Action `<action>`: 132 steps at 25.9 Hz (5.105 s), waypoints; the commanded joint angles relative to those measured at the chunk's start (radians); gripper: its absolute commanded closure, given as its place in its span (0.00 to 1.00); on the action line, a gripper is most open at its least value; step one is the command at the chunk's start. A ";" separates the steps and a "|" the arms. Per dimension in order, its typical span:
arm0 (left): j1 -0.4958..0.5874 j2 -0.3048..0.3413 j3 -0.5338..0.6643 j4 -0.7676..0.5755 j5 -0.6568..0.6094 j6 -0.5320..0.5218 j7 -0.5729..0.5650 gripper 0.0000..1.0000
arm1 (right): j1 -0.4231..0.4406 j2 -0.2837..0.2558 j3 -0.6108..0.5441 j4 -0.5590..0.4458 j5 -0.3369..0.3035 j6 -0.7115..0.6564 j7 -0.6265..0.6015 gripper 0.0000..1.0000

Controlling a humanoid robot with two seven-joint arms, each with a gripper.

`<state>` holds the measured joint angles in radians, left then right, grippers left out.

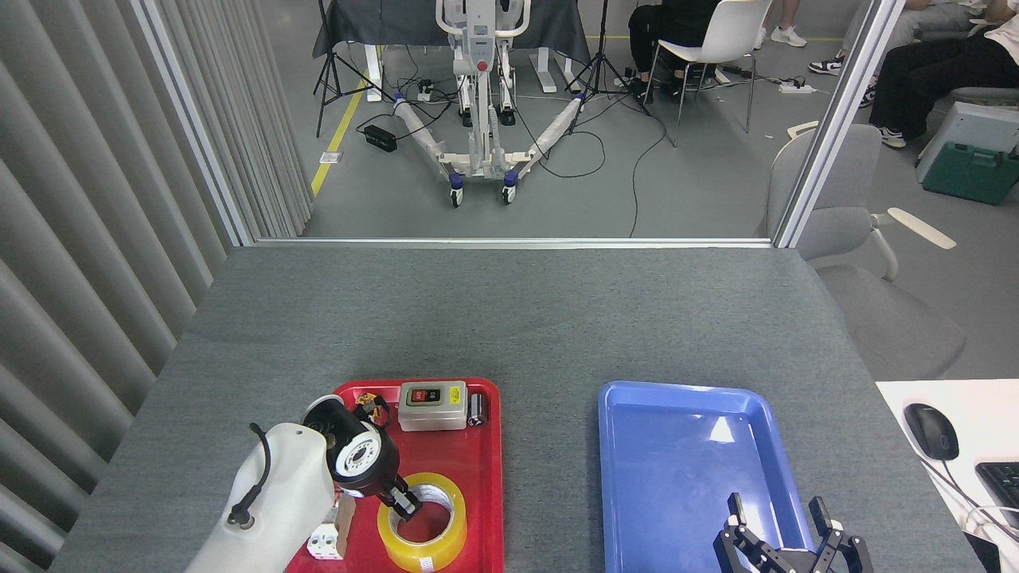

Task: Place and move tape with both arms
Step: 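Lower the left gripper into the tape roll's hole and grasp it, then lift the tape roll and carry it over the blue tray, then lower the tape roll into the blue tray and release it, then withdraw the left gripper back beside the red tray, then reach the right gripper to the tape roll in the blue tray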

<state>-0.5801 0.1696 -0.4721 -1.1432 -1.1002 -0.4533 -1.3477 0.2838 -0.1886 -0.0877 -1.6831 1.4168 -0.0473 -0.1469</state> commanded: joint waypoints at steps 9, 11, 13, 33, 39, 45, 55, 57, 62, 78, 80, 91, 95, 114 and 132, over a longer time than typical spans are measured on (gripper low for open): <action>-0.032 -0.006 0.010 0.043 0.052 -0.153 -0.071 1.00 | 0.000 0.000 0.000 0.000 0.002 0.000 0.000 0.00; -0.040 -0.009 0.053 0.028 0.144 -0.159 -0.070 1.00 | 0.000 0.001 0.000 0.000 0.007 0.000 0.000 0.00; -0.043 -0.039 0.121 0.014 0.296 -0.159 -0.068 1.00 | 0.000 0.000 0.000 0.000 0.007 0.000 0.000 0.00; 0.048 -0.223 0.197 0.088 0.781 -0.332 0.237 1.00 | 0.006 -0.057 -0.003 -0.004 0.013 -0.148 -0.105 0.00; 0.065 -0.229 0.199 0.092 0.780 -0.332 0.245 1.00 | 0.018 -0.107 -0.003 -0.030 0.014 -0.417 -0.114 0.00; 0.068 -0.236 0.194 0.105 0.773 -0.332 0.300 1.00 | 0.023 -0.120 -0.052 -0.063 0.014 -0.738 -0.118 0.00; 0.102 -0.249 0.148 0.096 0.764 -0.332 0.377 1.00 | 0.038 -0.038 -0.038 -0.110 0.129 -0.738 -0.109 0.00; 0.102 -0.251 0.122 0.094 0.761 -0.332 0.377 1.00 | 0.038 -0.037 -0.035 -0.112 0.139 -0.738 -0.109 0.00; 0.102 -0.246 0.087 0.092 0.758 -0.332 0.377 1.00 | 0.031 -0.035 -0.009 -0.112 0.139 -0.738 -0.109 0.00; 0.117 -0.266 0.075 0.094 0.755 -0.332 0.380 1.00 | 0.031 -0.035 0.109 -0.112 0.151 -0.738 -0.111 0.35; 0.123 -0.266 0.056 0.091 0.754 -0.332 0.381 1.00 | 0.032 -0.035 0.112 -0.112 0.151 -0.738 -0.111 0.44; 0.115 -0.260 0.142 0.082 0.769 -0.332 0.392 0.01 | 0.043 -0.037 0.114 -0.112 0.151 -0.738 -0.111 0.87; 0.111 -0.252 0.208 0.083 0.809 -0.332 0.432 0.01 | 0.043 -0.040 0.114 -0.112 0.151 -0.738 -0.109 0.94; 0.585 0.014 0.365 -0.507 0.069 0.123 1.280 0.02 | -0.100 -0.054 -0.250 -0.044 0.142 -0.738 0.007 1.00; 0.620 0.044 0.340 -0.530 0.135 0.570 1.142 0.01 | -0.143 -0.189 -0.264 0.135 0.123 -0.738 -0.020 1.00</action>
<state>0.0403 0.2096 -0.1377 -1.6761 -0.9958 0.1136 -0.1949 0.1531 -0.3499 -0.3891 -1.5637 1.5280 -0.7857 -0.1667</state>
